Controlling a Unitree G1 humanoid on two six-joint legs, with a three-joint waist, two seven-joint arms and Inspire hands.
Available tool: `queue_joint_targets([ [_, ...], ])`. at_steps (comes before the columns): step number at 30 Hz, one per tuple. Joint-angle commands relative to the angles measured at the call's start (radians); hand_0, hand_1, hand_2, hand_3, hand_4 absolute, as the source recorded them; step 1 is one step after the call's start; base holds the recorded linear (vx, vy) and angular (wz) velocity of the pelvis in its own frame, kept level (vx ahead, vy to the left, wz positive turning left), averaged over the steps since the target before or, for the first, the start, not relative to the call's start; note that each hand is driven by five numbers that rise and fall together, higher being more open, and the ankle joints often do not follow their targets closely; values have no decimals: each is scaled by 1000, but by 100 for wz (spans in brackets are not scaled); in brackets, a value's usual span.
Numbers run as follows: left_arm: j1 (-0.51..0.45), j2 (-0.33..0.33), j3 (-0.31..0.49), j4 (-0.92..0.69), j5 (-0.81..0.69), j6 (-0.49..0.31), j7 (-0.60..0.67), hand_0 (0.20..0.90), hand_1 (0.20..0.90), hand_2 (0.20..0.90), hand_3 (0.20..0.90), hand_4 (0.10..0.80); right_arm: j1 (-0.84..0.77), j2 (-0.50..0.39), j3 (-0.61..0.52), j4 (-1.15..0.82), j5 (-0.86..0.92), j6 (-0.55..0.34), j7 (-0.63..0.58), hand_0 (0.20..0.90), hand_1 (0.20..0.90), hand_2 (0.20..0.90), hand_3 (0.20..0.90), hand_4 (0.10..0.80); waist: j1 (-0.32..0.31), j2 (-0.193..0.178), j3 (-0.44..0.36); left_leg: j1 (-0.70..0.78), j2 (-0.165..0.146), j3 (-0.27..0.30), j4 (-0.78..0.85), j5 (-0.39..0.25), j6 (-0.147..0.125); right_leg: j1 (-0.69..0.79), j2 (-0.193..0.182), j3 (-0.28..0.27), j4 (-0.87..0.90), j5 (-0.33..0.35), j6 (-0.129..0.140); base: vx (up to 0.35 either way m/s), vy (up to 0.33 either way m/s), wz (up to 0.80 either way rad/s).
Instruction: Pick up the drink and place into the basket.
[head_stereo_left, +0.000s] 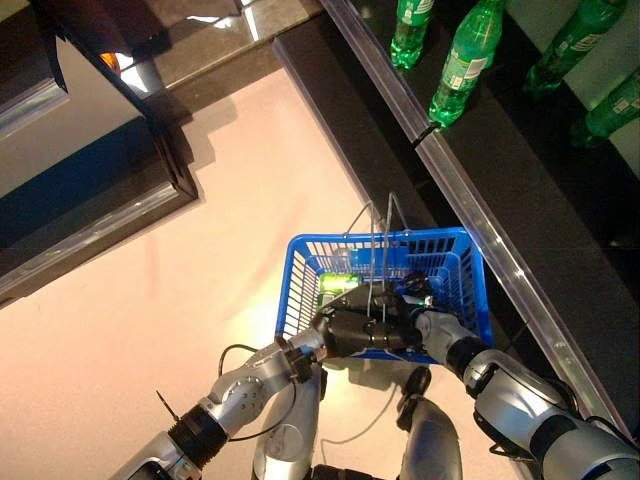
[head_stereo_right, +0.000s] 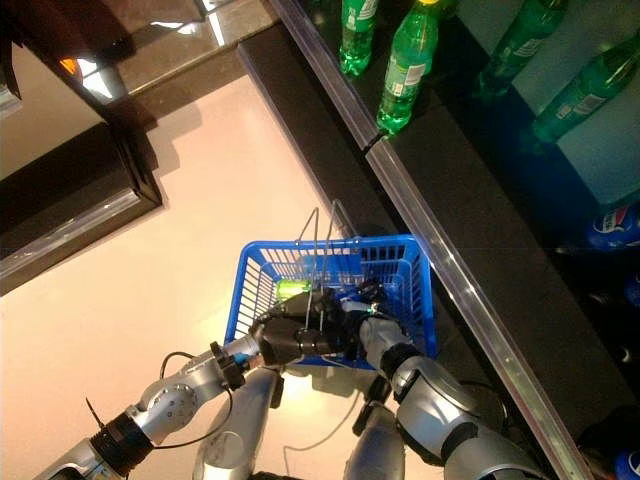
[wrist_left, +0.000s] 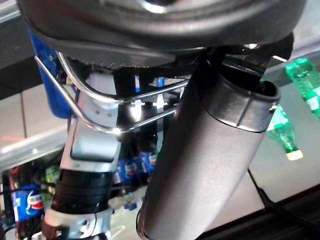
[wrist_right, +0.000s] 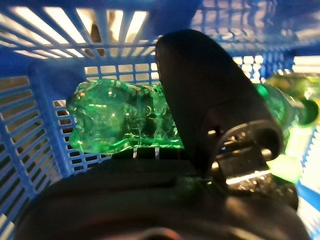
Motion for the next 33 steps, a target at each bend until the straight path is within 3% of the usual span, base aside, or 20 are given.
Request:
queue_joint_targets([
  [1, -104, -175, 137, -551, -122, -162, -232, 300, 300, 300, 200, 100, -78, -59, -4, -166, 50, 21, -76, 900, 900, 900, 900, 800, -8, -8, -40, 24, 2, -45, 65, -83, -54, 15, 29, -10, -115, 155, -25, 33, 42, -3],
  [10, -18, -166, 203, -532, -109, -156, -275, 300, 300, 300, 200, 100, 13, -134, -89, -585, 44, 126, -151, 900, 900, 900, 900, 800, -30, -34, -52, 63, 10, -45, 63, -94, -57, 52, 41, 9, -123, 147, -26, 42, 24, -5],
  [16, 5, -158, 228, -522, -112, -144, -272, 300, 300, 300, 200, 100, 58, -149, -147, -732, 13, 150, -176, 900, 900, 900, 900, 800, -36, -47, -56, 75, 14, -49, 66, -99, -55, 70, 49, 18, -125, 142, -23, 41, -4, -1],
  [27, 36, -137, 254, -519, -111, -141, -256, 300, 300, 300, 200, 100, 125, -205, -285, -983, 89, 74, -313, 900, 900, 900, 900, 800, -49, -67, -70, 92, 19, -55, 72, -113, -49, 95, 66, 36, -135, 136, -14, 6, -5, 0],
  [30, 53, -126, 266, -517, -49, -179, -259, 300, 300, 300, 200, 100, 165, -214, -329, -1047, 96, 41, -357, 900, 900, 900, 900, 800, -55, -69, -84, 102, 21, -50, 71, -120, -49, 107, 66, 40, -141, 133, -11, 13, 6, 0],
  [33, 94, -122, 288, -512, -54, -180, -188, 300, 300, 300, 200, 100, 247, -222, -394, -1122, 88, 2, -411, 900, 900, 900, 900, 800, -68, -65, -111, 128, 28, -40, 59, -123, -51, 127, 68, 48, -147, 127, -8, 71, 53, -1],
])
